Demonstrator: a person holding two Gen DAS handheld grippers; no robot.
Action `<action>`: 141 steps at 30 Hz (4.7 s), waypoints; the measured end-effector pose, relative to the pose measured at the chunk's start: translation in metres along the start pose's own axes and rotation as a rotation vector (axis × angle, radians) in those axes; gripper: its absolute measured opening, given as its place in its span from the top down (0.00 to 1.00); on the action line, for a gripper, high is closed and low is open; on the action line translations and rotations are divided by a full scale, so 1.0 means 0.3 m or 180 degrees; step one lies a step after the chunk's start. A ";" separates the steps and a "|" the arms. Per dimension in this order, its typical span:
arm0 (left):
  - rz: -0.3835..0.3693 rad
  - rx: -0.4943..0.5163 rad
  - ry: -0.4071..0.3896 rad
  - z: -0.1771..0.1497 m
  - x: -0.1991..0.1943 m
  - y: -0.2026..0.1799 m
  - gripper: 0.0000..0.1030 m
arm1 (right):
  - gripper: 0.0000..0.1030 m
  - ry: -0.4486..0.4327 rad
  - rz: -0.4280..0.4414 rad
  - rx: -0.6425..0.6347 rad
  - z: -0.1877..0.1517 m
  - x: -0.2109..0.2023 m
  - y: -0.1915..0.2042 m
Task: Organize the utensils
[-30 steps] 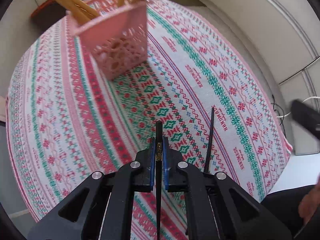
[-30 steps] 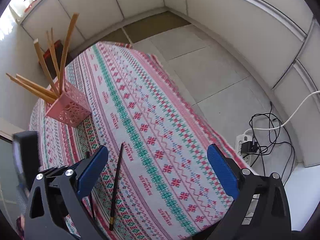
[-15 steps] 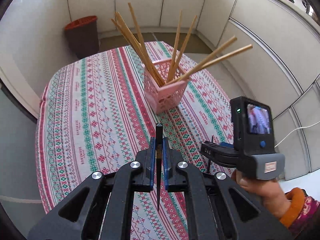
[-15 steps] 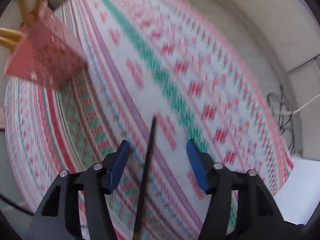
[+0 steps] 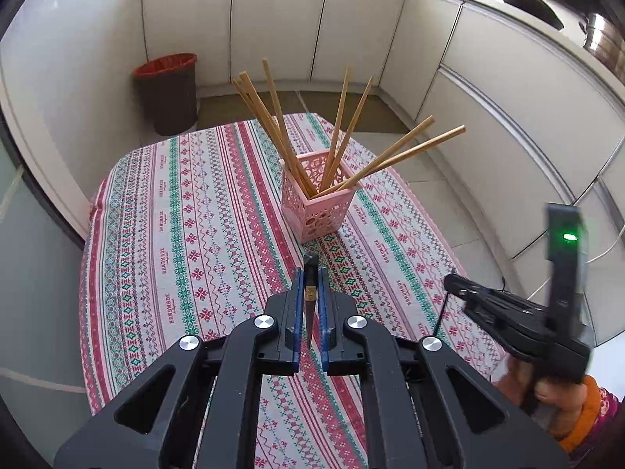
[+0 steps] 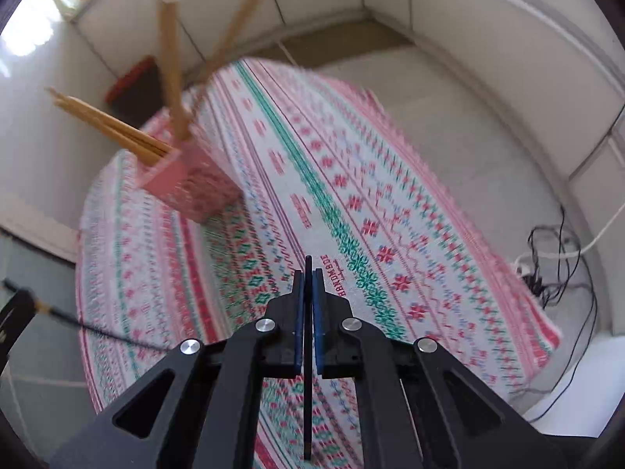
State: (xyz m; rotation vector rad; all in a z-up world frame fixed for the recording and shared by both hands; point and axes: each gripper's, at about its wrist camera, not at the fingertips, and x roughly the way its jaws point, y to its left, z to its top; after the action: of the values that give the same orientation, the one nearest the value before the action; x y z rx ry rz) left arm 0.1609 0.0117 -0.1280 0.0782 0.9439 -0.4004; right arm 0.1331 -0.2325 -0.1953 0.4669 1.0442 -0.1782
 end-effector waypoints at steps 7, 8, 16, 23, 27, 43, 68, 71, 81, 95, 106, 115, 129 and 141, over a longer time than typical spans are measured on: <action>-0.0074 -0.0063 -0.0280 -0.025 -0.134 -0.021 0.94 | 0.96 -0.0393 0.0197 -0.0271 -0.066 -0.282 0.024; -0.0076 -0.0068 -0.0306 -0.020 -0.146 -0.023 0.94 | 0.96 -0.0419 0.0219 -0.0293 -0.064 -0.313 0.027; -0.0032 0.0004 -0.0576 0.110 -0.242 -0.064 0.94 | 0.96 -0.0848 0.0592 -0.0292 0.072 -0.580 0.100; 0.0007 -0.0073 -0.0921 0.311 -0.278 -0.075 0.94 | 0.96 -0.1301 0.0868 -0.0378 0.266 -0.728 0.201; 0.0041 -0.0131 -0.0937 0.383 -0.204 -0.073 0.94 | 0.96 -0.1390 0.0881 -0.0409 0.340 -0.709 0.238; -0.0086 -0.0605 -0.1029 0.331 -0.117 0.094 0.69 | 0.96 -0.1416 0.0666 -0.0572 0.432 -0.457 0.360; 0.0446 -0.0694 -0.1547 0.264 -0.260 0.119 0.40 | 0.54 -0.1818 0.0308 -0.0784 0.316 -0.416 0.389; 0.0496 -0.0646 -0.1662 0.237 -0.286 0.085 0.24 | 0.47 -0.1899 0.0214 -0.0813 0.285 -0.462 0.366; 0.0732 -0.0440 -0.1705 0.155 -0.307 -0.033 0.07 | 0.09 -0.2068 -0.0022 -0.0527 0.179 -0.572 0.255; 0.0723 -0.0196 -0.1546 0.051 -0.291 -0.170 0.07 | 0.06 -0.1957 -0.0382 -0.0155 0.059 -0.592 0.052; 0.0786 -0.0140 -0.1352 0.022 -0.250 -0.223 0.07 | 0.06 -0.1819 -0.0414 -0.0148 0.035 -0.580 0.019; 0.0796 -0.0197 -0.1395 0.003 -0.267 -0.230 0.07 | 0.06 -0.1806 -0.0423 -0.0203 0.023 -0.589 0.029; 0.0830 -0.0255 -0.1458 -0.001 -0.285 -0.227 0.07 | 0.06 -0.1889 -0.0540 -0.0261 -0.003 -0.639 0.038; 0.0763 -0.0306 -0.1479 0.007 -0.292 -0.247 0.07 | 0.06 -0.1908 -0.0594 -0.0204 -0.003 -0.651 0.021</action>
State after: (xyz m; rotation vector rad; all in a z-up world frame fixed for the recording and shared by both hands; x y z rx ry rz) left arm 0.0899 -0.0311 -0.0485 0.0086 0.4859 -0.1390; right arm 0.0372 -0.2416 -0.0252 0.2311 0.5005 -0.4209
